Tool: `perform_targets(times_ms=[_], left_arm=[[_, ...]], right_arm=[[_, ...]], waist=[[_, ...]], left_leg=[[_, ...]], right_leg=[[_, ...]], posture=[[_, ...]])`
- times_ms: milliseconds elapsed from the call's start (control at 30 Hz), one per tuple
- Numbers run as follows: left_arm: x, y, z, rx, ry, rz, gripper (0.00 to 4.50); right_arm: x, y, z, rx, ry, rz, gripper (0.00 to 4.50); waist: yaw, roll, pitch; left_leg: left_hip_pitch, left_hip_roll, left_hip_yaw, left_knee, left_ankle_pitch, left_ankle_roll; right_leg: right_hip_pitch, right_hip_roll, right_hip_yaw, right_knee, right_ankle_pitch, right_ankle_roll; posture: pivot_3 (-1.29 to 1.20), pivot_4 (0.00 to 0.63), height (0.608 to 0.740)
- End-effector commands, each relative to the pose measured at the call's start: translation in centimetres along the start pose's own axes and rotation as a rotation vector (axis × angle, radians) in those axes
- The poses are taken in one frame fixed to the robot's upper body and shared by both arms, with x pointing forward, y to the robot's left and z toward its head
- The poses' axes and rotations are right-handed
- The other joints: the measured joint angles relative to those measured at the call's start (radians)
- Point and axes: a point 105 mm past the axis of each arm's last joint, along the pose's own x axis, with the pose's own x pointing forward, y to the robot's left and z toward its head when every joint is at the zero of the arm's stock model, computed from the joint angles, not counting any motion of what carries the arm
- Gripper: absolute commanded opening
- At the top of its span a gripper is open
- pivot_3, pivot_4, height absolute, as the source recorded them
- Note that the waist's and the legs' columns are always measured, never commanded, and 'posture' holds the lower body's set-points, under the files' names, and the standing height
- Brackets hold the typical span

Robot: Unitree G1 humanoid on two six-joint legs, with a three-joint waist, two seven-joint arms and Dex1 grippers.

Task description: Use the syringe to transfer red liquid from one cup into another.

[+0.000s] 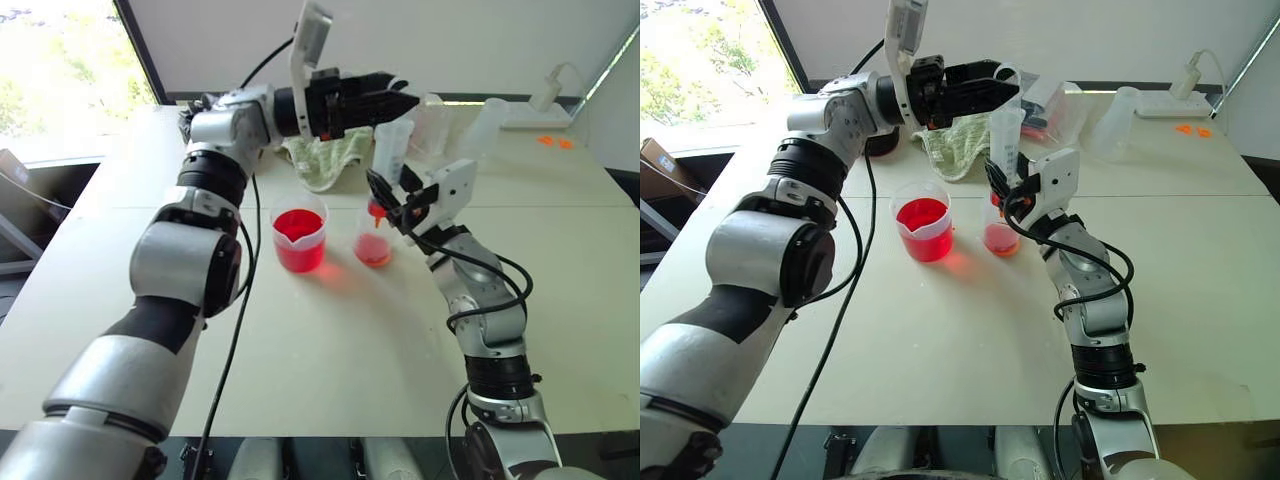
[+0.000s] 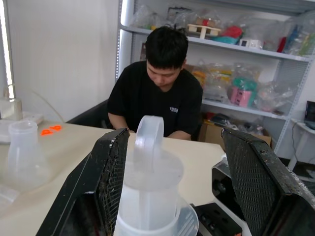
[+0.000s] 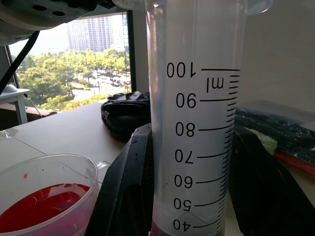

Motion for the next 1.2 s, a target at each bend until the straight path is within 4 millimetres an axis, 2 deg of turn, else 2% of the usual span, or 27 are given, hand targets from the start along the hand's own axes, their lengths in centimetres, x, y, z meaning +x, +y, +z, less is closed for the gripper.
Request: perform_targets(times_ms=[33,100,167,233,367,900,1200], left_arm=[[0.7,-0.5,1.7,0.047,-0.029,-0.026,3.13],[0.7,-0.5,1.7,0.044,-0.028,-0.027,3.13],[0.7,-0.4,1.5,0.04,-0.026,-0.025,2.58],[0.7,-0.4,1.4,0.039,-0.022,-0.02,1.88],[0.6,-0.2,1.1,0.039,-0.013,-0.007,0.04],[0.1,-0.3,-2.2,0.028,0.122,-0.027,0.04],[-0.1,-0.4,-3.1,0.005,0.128,-0.032,0.04]], right_arm=[[-0.1,0.4,2.0,-0.03,-0.081,0.01,1.4],[-0.1,0.4,2.0,-0.03,-0.081,0.009,1.4],[-0.1,0.4,2.0,-0.03,-0.081,0.007,1.4],[-0.1,0.4,2.0,-0.03,-0.081,0.006,1.4],[-0.1,0.4,2.0,-0.031,-0.081,0.005,1.4],[0.0,0.0,2.3,-0.042,-0.088,-0.005,1.4],[0.0,-1.0,2.7,-0.065,-0.094,-0.032,1.4]], waist=[[0.0,0.0,0.0],[0.0,0.0,0.0],[0.0,0.0,0.0],[0.0,0.0,0.0],[0.0,0.0,0.0],[0.0,0.0,0.0],[0.0,0.0,0.0]], left_leg=[[0.0,0.0,0.0,0.0,0.0,0.0],[0.0,0.0,0.0,0.0,0.0,0.0],[0.0,0.0,0.0,0.0,0.0,0.0],[0.0,0.0,0.0,0.0,0.0,0.0],[0.0,0.0,0.0,0.0,0.0,0.0],[0.0,0.0,0.0,0.0,0.0,0.0],[0.0,0.0,0.0,0.0,0.0,0.0]], right_leg=[[0.0,0.0,0.0,0.0,0.0,0.0],[0.0,0.0,0.0,0.0,0.0,0.0],[0.0,0.0,0.0,0.0,0.0,0.0],[0.0,0.0,0.0,0.0,0.0,0.0],[0.0,0.0,0.0,0.0,0.0,0.0],[0.0,0.0,0.0,0.0,0.0,0.0],[0.0,0.0,0.0,0.0,0.0,0.0]], posture=[[0.0,0.15,0.711],[0.0,0.15,0.711],[0.0,0.15,0.711],[0.0,0.15,0.711],[0.0,0.15,0.711],[0.0,0.15,0.711],[0.0,0.15,0.711]])
